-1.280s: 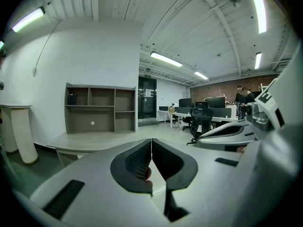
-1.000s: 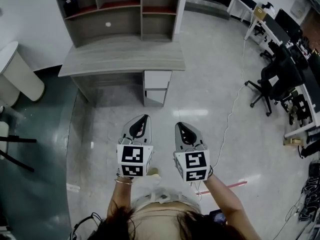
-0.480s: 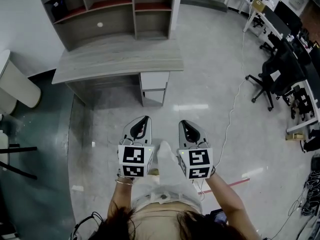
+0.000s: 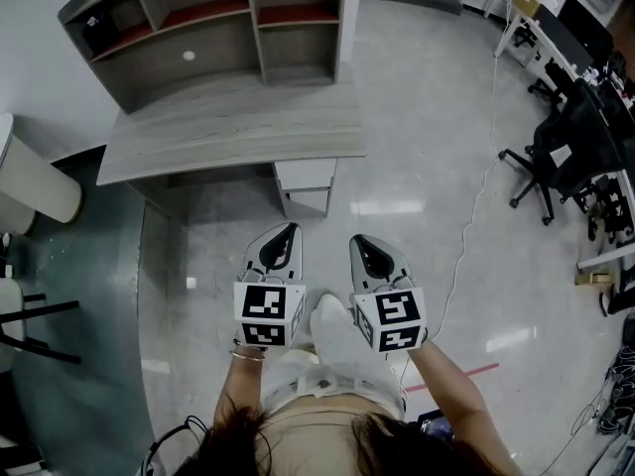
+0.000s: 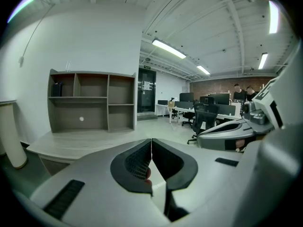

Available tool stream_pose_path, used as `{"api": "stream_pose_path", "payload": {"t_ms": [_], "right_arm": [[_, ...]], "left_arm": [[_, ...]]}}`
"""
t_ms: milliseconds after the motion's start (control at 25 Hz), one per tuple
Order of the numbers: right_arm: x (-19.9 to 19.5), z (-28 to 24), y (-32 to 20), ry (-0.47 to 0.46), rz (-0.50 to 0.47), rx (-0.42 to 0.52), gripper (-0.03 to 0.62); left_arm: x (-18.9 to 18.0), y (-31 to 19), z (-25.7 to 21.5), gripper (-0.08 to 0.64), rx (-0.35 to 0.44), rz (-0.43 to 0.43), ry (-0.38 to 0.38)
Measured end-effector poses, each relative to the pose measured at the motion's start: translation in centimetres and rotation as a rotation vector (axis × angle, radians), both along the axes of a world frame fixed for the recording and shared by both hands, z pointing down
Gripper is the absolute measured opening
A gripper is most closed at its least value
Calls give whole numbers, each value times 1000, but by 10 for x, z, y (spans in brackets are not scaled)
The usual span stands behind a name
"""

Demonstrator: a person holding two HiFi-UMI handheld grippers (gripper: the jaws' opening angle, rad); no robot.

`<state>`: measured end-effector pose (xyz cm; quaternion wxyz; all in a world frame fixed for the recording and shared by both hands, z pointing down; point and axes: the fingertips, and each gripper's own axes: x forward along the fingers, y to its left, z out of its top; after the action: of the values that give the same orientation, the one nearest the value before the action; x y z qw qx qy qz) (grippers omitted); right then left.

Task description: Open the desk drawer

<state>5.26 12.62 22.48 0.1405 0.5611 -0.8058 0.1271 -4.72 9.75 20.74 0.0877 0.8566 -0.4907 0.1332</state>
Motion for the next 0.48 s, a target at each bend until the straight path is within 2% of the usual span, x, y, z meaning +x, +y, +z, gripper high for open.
{"api": "stream_pose_path", "payload": {"t_ms": [240,480], "right_arm": [[12,2,-41,-33,-54,-20,25],[23,9,-73,-28,-78,-27,25]], "left_arm": [[20,-37,6,12,-19,1,-1],[32,-59,17,12,-30,-16,-10]]}}
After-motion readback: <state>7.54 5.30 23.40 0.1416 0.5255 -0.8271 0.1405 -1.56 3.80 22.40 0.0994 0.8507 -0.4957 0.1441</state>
